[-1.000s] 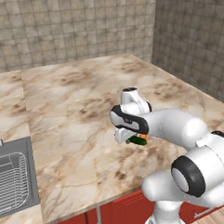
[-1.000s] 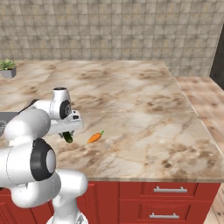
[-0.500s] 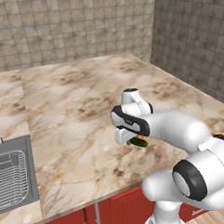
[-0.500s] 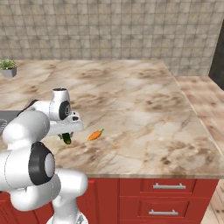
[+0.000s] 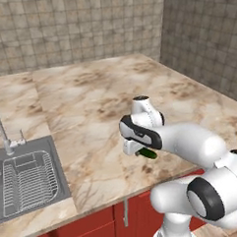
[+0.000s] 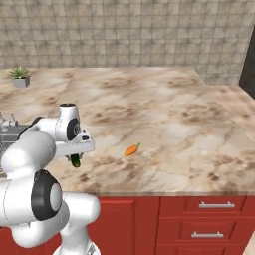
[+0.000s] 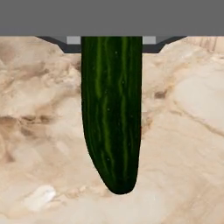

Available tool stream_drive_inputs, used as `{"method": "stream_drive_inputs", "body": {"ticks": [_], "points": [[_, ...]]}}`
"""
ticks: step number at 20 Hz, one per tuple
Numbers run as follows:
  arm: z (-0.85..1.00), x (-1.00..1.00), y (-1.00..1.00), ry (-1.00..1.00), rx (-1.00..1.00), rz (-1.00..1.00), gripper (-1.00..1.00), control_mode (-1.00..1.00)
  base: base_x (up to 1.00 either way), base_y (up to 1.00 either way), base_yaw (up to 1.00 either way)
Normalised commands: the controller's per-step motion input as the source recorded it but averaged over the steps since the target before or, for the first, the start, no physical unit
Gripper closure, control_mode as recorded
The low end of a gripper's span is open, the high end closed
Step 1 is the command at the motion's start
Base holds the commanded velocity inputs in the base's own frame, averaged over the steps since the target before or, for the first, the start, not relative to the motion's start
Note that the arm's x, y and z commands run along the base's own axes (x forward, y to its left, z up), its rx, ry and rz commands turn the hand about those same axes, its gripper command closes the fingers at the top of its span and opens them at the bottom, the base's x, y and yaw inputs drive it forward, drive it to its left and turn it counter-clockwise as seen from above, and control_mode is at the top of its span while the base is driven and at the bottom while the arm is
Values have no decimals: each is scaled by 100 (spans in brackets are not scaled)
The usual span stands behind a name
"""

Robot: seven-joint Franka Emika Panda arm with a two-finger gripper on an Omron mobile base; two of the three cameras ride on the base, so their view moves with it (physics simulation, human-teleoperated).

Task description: Place the two vegetables and bowl onto the tray for setting up a vegetable dip station.

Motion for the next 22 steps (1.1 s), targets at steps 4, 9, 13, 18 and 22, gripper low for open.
{"method": "stream_drive_inputs", "body": {"ticks": [4,9,13,18,22], "points": [[0,0,0,0,0,0,100,100,-1,100,-5],[0,0,0,0,0,0,100,100,-2,100,0],[0,0,0,0,0,0,100,100,-4,100,2],[0,0,0,0,0,0,100,100,-2,100,0],[0,0,0,0,0,0,100,100,0,100,0]]}}
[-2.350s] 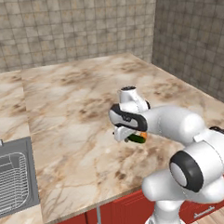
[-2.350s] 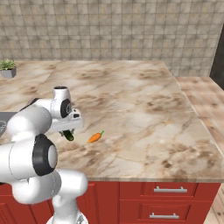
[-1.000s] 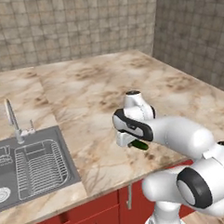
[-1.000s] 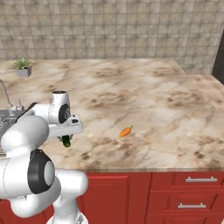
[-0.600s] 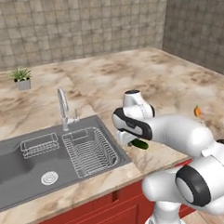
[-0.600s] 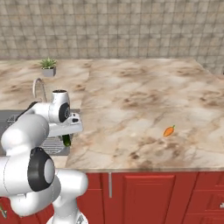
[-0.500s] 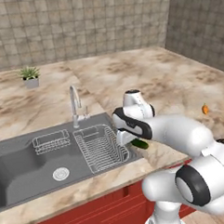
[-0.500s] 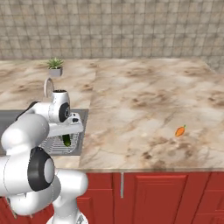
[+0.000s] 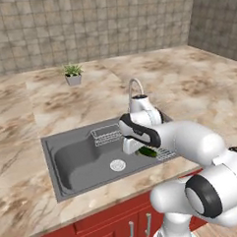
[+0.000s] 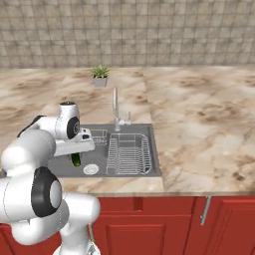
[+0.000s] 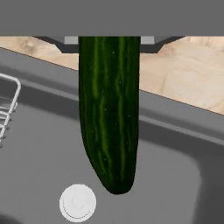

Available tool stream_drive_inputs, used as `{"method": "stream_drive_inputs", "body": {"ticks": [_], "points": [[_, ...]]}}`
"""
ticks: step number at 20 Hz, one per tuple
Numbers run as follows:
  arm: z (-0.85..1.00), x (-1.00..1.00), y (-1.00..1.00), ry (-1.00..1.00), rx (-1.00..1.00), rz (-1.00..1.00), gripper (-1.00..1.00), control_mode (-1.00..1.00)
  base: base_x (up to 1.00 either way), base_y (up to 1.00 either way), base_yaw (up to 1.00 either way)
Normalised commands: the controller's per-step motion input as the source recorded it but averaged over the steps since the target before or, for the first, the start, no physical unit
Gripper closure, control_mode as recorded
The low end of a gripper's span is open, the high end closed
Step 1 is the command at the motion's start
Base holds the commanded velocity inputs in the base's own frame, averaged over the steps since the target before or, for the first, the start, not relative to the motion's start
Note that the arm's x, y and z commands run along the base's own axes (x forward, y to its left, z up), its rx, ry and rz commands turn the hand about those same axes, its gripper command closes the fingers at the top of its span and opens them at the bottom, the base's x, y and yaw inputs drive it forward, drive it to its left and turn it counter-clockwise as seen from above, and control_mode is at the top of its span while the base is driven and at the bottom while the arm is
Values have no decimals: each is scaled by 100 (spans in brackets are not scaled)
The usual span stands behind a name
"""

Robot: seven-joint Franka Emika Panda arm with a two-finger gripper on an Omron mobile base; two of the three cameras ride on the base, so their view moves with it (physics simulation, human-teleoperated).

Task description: Place the two vegetables and bowl onto the tray for setting up a vegetable dip station.

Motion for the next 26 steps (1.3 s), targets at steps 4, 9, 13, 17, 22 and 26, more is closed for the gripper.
{"method": "stream_drive_inputs", "body": {"ticks": [4,9,13,17,22,26], "points": [[0,0,0,0,0,0,100,100,0,100,0],[0,0,0,0,0,0,100,100,-1,89,0],[0,0,0,0,0,0,100,100,-5,74,0],[0,0,0,0,0,0,100,100,-2,73,0],[0,0,0,0,0,0,100,100,0,77,0],[0,0,0,0,0,0,100,100,0,77,0]]}}
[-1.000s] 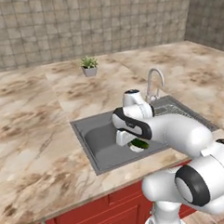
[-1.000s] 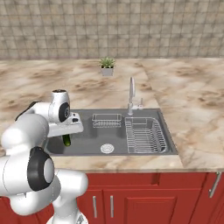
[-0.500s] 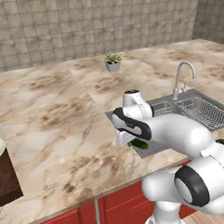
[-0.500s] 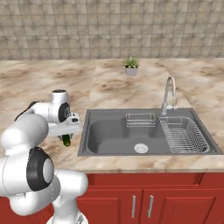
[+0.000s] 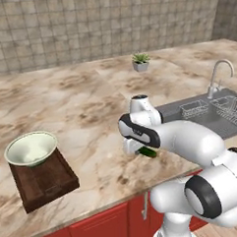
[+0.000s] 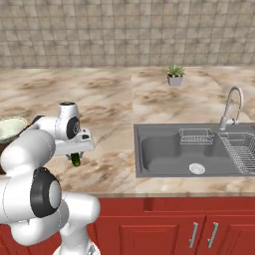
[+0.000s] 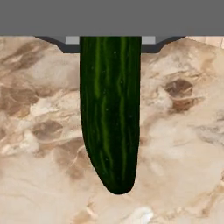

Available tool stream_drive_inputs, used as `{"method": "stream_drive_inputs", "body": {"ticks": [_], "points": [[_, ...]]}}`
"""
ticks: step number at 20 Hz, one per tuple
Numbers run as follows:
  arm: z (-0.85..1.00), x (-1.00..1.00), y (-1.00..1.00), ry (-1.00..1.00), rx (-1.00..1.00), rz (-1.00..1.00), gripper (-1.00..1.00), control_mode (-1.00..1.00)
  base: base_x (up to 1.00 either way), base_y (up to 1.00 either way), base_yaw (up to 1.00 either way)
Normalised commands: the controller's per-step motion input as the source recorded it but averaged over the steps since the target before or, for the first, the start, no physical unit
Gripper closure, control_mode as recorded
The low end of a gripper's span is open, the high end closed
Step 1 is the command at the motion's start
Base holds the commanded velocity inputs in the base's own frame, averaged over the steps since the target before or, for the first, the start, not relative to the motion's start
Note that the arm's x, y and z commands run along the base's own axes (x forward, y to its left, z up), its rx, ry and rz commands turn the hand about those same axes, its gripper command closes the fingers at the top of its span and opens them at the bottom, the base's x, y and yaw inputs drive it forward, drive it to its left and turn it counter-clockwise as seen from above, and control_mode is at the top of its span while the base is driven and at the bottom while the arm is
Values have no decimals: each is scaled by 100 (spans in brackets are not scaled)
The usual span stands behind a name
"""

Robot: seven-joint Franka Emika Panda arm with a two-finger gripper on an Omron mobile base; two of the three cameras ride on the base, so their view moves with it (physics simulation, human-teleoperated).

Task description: Place the two vegetables and bowl onto the tray for setting up a vegetable dip station.

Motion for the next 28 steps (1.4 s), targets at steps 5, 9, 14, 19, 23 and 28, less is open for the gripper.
{"method": "stream_drive_inputs", "body": {"ticks": [5,9,14,19,23,28], "points": [[0,0,0,0,0,0,100,100,0,74,0],[0,0,0,0,0,0,100,100,0,73,0],[0,0,0,0,0,0,100,100,0,70,0],[0,0,0,0,0,0,100,100,0,58,0],[0,0,0,0,0,0,100,100,-1,37,0],[0,0,0,0,0,0,100,100,-1,21,1]]}}
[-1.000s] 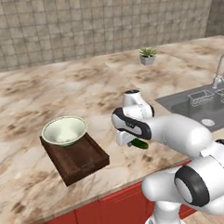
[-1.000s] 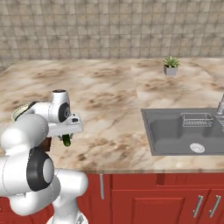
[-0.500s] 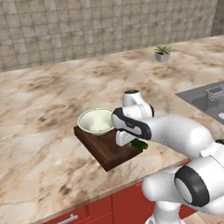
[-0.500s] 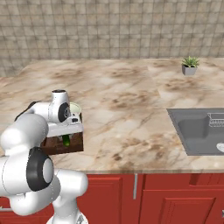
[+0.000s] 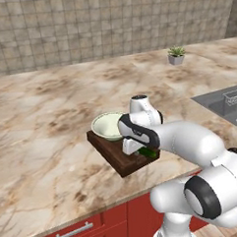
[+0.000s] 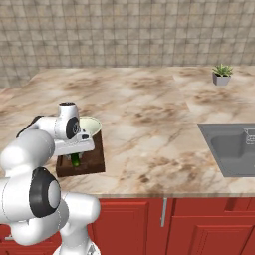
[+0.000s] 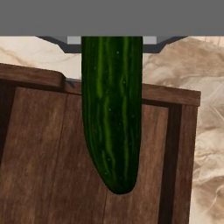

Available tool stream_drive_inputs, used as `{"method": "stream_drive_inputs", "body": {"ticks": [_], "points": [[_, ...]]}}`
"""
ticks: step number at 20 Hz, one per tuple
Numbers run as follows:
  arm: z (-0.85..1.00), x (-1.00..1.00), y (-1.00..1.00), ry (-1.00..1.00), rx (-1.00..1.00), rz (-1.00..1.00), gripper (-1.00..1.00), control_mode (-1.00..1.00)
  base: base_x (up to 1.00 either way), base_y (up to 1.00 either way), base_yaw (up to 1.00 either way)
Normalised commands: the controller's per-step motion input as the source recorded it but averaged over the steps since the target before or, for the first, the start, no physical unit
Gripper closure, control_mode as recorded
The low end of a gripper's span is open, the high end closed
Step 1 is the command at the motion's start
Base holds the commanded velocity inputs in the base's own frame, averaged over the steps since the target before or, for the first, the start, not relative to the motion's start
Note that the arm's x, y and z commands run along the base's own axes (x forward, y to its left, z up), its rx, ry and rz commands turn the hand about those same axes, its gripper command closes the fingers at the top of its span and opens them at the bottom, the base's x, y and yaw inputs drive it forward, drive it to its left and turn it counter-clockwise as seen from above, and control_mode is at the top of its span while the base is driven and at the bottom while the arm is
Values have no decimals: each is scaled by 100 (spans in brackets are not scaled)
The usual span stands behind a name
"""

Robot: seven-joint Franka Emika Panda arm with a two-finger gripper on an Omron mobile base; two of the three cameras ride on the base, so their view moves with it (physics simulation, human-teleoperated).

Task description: Place the two vegetables and bowl onto the tray for setting up a vegetable dip station.

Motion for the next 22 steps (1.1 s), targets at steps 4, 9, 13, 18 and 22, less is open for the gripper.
{"method": "stream_drive_inputs", "body": {"ticks": [4,9,13,18,22], "points": [[0,0,0,0,0,0,100,100,0,0,0],[0,0,0,0,0,0,100,-100,0,0,0],[0,6,0,1,0,6,100,-100,0,0,0],[0,18,0,1,0,18,100,-100,0,0,0],[-9,21,-2,2,0,30,100,-100,0,0,0]]}}
